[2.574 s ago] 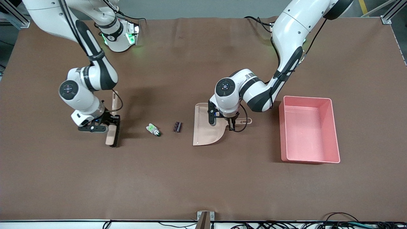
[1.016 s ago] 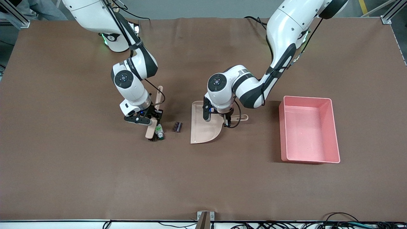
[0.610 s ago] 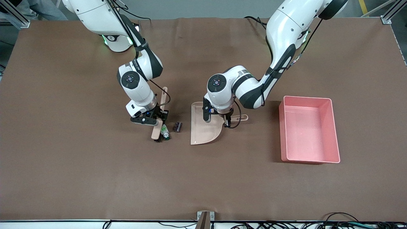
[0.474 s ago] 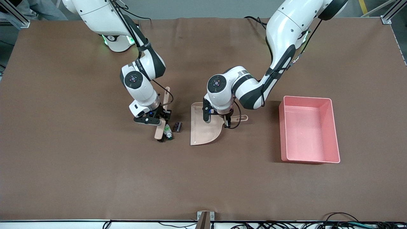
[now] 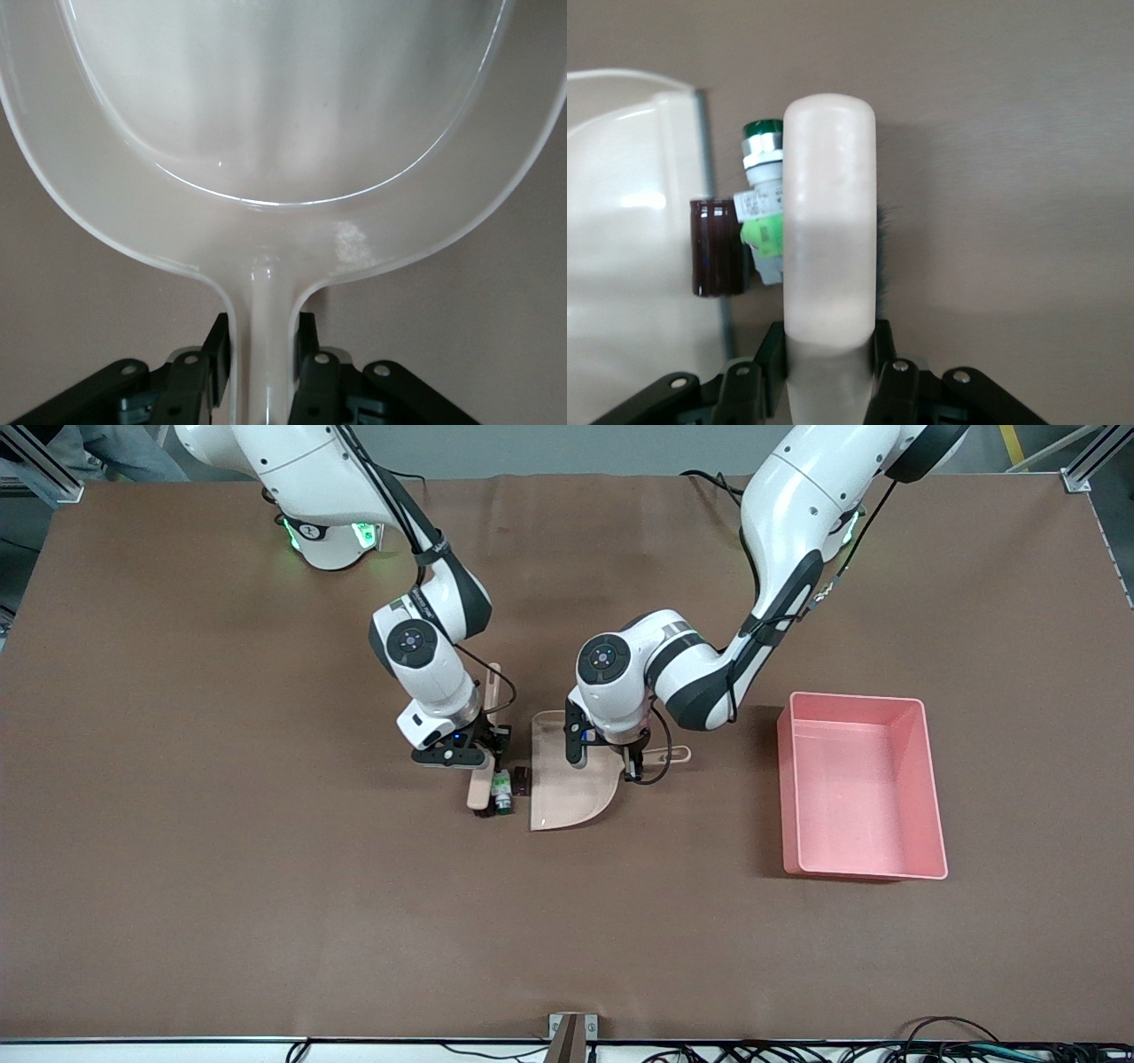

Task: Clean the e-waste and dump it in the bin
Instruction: 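Sweep the brush with the right gripper pushing components toward the dustpan, then brush the green component and black capacitor into the dustpan with the right gripper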

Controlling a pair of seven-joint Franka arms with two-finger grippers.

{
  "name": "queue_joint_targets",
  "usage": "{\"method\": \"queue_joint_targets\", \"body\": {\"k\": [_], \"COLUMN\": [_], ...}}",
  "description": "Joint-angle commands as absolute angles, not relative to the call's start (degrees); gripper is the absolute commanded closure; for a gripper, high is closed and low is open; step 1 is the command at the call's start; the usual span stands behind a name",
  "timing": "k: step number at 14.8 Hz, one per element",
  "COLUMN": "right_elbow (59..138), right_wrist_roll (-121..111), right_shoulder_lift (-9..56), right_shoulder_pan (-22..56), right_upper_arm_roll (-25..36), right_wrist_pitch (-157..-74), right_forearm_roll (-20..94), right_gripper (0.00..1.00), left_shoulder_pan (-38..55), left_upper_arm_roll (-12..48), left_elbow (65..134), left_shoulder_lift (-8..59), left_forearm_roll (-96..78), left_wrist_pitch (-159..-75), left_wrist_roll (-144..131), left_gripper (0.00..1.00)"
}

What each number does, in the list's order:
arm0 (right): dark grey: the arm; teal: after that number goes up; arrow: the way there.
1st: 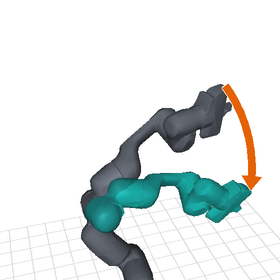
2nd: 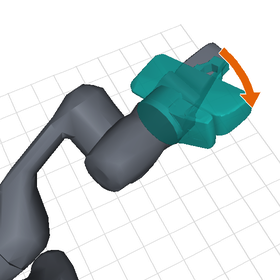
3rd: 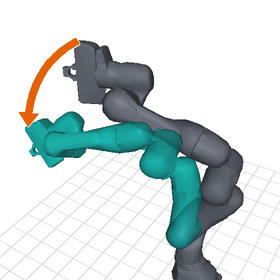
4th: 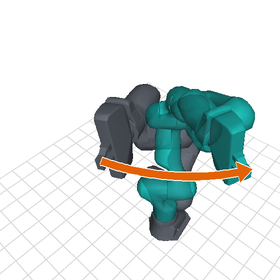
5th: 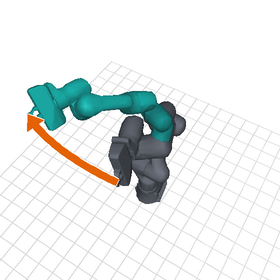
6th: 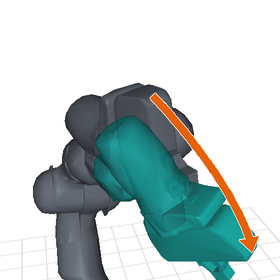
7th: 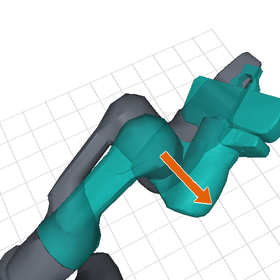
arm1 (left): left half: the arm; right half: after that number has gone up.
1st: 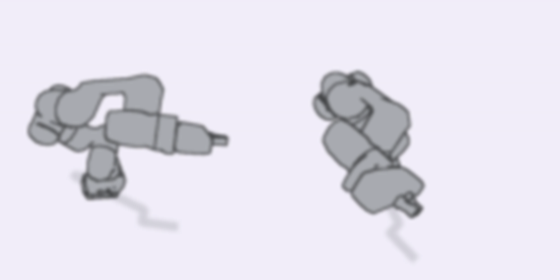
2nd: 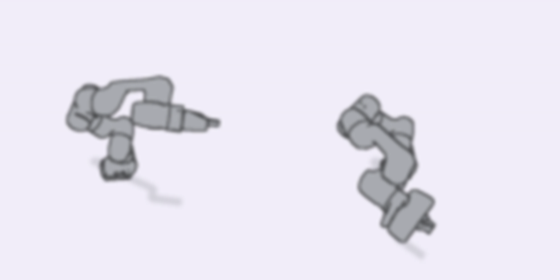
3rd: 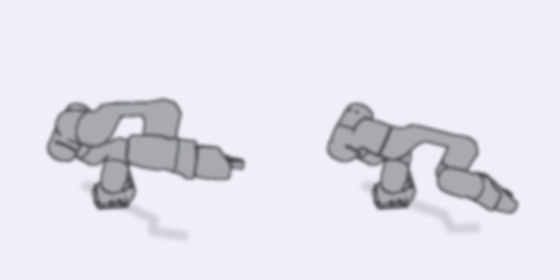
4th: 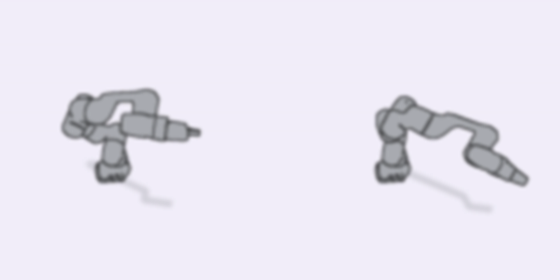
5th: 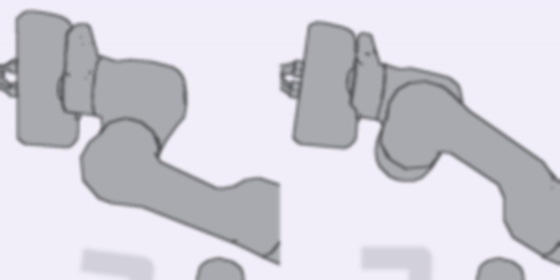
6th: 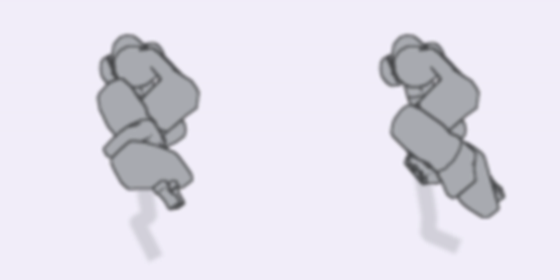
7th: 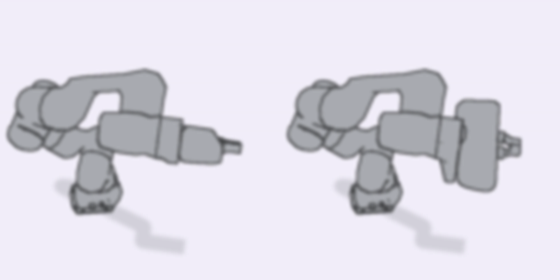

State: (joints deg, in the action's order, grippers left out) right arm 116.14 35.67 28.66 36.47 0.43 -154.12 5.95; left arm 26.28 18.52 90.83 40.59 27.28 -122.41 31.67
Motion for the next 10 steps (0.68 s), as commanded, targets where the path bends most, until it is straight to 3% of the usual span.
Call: {"method": "queue_joint_targets", "body": {"k": [1,10], "right_elbow": [112.33,106.80], "right_wrist_roll": [35.86,35.68], "right_shoulder_lift": [32.07,34.37], "right_shoulder_pan": [38.49,42.89], "right_upper_arm_roll": [0.70,-1.58], "right_wrist_pitch": [-153.72,-151.54], "right_forearm_roll": [7.64,7.73], "right_gripper": [0.99,0.99], "left_shoulder_pan": [27.42,28.30], "left_upper_arm_roll": [18.19,18.11], "left_elbow": [88.69,87.71], "left_shoulder_lift": [41.92,42.63], "left_forearm_roll": [28.13,28.13], "left_wrist_pitch": [-121.64,-121.55], "left_wrist_roll": [30.85,28.48], "left_gripper": [0.87,0.87]}}
